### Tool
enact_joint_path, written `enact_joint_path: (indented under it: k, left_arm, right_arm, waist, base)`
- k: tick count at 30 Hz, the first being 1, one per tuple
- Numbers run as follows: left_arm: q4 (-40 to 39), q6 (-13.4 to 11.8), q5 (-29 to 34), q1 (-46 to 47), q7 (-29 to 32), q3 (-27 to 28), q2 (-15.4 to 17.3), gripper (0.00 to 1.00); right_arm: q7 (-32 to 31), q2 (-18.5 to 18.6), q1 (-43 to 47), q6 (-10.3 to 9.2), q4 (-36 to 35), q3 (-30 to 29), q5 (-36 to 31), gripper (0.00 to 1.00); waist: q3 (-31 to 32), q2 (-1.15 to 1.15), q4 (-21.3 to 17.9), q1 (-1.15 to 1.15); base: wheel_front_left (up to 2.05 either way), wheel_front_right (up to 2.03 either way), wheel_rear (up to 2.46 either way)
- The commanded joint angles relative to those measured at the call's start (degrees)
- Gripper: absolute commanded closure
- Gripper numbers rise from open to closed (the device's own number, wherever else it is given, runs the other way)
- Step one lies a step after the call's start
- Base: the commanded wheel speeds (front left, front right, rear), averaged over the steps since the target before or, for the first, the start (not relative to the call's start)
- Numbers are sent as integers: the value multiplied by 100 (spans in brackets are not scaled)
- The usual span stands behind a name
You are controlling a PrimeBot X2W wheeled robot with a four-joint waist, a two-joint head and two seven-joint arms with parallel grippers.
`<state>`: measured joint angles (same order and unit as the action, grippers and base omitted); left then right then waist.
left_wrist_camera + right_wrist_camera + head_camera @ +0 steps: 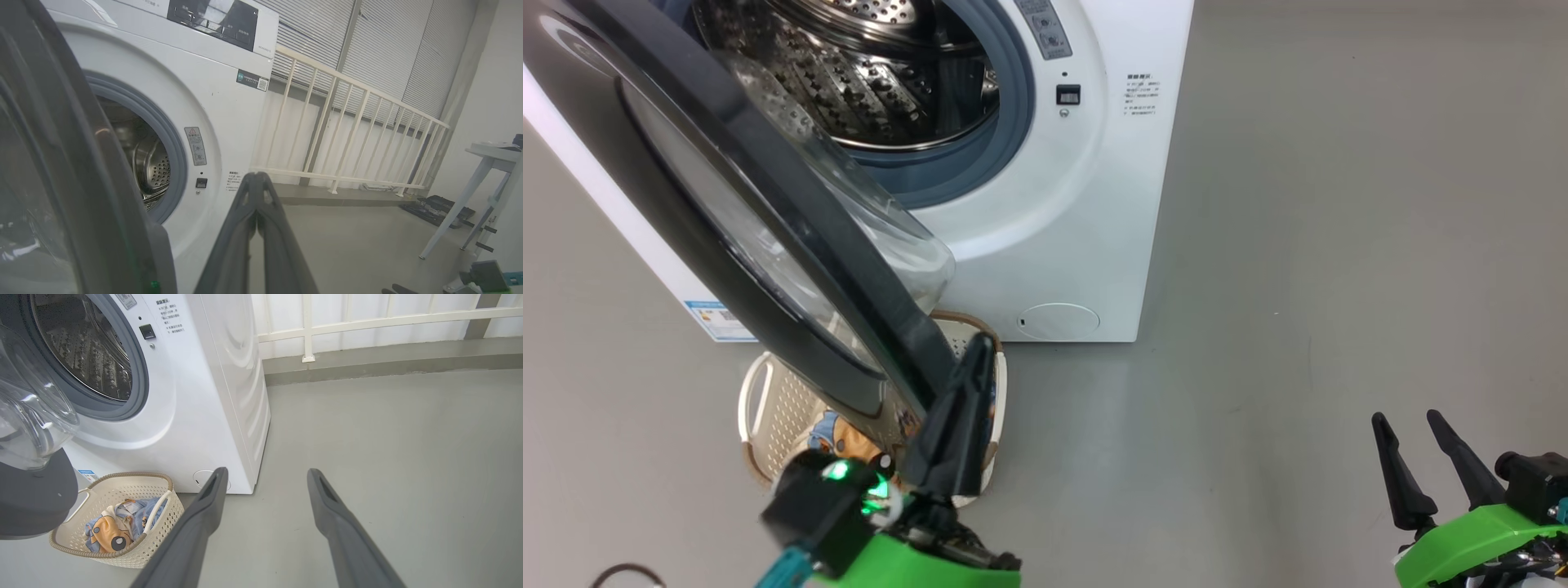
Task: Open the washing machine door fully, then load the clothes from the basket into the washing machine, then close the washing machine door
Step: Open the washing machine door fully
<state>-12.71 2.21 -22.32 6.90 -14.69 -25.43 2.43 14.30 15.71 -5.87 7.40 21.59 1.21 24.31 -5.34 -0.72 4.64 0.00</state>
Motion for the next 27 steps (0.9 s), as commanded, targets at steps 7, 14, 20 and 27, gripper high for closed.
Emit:
enact_joint_path:
  k: [7, 14, 20, 27]
  left_arm:
    - [765, -167, -351, 616, -31, -113, 45, 100]
    - [1464, -227, -585, 871, -31, -138, 45, 100]
    - [1783, -206, -718, 959, -31, -59, 45, 100]
    - [1910, -179, -771, 1006, -31, 48, 45, 100]
  right_arm:
    - [70, 132, -74, 9, -164, 49, -134, 0]
    - [70, 122, -122, 9, -211, -7, -179, 0]
    - [70, 115, -135, 9, -235, -9, -189, 0]
    - [70, 124, -150, 9, -258, -26, -199, 0]
  waist:
    - [-85, 0, 7, 0]
    - [-141, 0, 29, 0]
    - [-156, 0, 62, 0]
    - [-174, 0, 131, 0]
  base:
    - [0, 0, 0]
    - [0, 0, 0]
    - [0, 0, 0]
    - [0, 0, 0]
